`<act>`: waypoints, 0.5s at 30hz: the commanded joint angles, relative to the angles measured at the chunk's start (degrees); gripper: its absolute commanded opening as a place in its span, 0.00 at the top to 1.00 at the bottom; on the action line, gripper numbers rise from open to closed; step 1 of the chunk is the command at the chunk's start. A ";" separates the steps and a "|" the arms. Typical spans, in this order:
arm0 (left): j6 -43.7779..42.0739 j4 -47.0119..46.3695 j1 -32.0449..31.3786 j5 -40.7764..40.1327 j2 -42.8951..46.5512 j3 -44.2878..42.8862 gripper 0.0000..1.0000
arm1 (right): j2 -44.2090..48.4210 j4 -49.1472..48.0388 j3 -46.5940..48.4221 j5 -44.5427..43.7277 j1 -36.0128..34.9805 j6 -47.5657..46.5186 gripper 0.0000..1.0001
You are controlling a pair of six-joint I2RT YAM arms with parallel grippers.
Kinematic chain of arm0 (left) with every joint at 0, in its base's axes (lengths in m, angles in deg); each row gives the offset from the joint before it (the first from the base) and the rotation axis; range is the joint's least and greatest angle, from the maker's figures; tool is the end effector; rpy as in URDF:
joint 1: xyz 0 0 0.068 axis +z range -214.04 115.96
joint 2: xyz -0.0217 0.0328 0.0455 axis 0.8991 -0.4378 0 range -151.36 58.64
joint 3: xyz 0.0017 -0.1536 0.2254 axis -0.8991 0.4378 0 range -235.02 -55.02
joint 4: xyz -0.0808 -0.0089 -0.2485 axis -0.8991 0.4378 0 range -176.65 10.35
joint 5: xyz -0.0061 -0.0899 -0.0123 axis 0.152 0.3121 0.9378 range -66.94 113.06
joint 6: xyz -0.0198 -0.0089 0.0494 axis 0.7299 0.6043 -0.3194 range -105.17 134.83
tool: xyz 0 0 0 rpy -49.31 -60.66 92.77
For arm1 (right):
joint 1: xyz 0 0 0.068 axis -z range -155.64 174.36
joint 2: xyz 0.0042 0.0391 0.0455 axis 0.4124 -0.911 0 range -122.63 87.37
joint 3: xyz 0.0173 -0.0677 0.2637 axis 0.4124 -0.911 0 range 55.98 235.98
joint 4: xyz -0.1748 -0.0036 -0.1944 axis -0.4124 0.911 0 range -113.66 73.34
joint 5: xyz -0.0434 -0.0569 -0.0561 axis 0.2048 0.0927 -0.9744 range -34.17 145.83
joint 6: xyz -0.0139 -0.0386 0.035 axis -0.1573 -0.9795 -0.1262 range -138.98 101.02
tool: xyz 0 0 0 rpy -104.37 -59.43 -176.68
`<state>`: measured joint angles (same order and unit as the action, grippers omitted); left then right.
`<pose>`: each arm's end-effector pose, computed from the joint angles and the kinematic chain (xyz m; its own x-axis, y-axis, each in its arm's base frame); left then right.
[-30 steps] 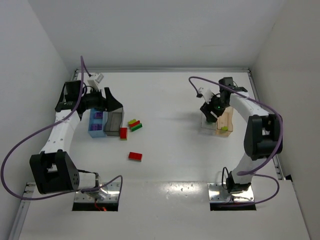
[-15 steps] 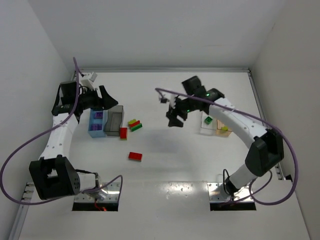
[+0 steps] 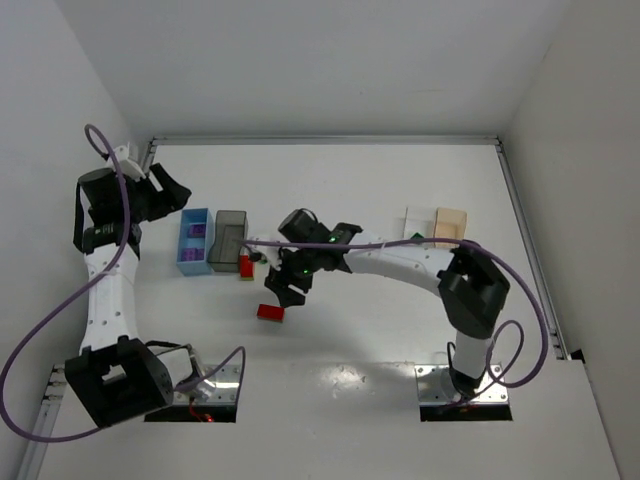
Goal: Sort the legos into containers by color
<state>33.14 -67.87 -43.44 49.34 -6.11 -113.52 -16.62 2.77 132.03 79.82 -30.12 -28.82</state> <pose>0.2429 0.0744 0.3404 -0.3949 -0.4493 -0.8014 -0.0673 0.8841 -0.4625 0.2151 0.3260 0.2213 -0.3146 -0.7096 -0.6305 -0.9490 0.2200 0.2259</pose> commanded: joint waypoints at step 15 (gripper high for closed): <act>-0.99 -0.42 6.20 3.16 0.85 2.34 0.26 | -8.95 -4.64 6.04 -13.18 -9.51 6.59 0.40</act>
<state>32.92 -67.39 -38.78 50.76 -5.85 -111.35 -23.59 -0.94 135.05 68.26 -39.19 -23.10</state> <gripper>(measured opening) 0.743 0.602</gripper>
